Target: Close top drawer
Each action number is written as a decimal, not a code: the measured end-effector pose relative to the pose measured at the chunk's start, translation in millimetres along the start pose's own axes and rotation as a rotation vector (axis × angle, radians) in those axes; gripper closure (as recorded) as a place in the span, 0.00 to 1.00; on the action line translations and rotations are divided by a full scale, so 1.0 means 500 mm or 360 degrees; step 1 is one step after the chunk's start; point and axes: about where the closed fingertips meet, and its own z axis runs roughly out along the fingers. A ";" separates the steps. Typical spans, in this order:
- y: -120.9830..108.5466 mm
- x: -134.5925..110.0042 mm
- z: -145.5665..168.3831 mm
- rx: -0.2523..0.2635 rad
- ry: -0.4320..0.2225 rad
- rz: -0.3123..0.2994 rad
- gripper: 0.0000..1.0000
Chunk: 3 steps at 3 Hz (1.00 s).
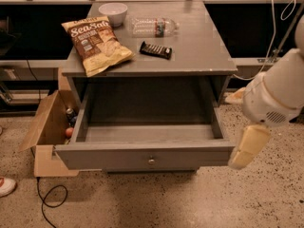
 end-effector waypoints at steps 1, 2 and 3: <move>0.045 0.001 0.117 -0.0135 -0.0133 -0.0015 0.00; 0.086 -0.006 0.230 -0.0253 -0.0214 -0.0001 0.18; 0.106 -0.014 0.321 -0.0317 -0.0266 0.0054 0.41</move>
Offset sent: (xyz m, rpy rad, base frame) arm -0.0343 0.0711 -0.1791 0.2374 0.1937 0.0768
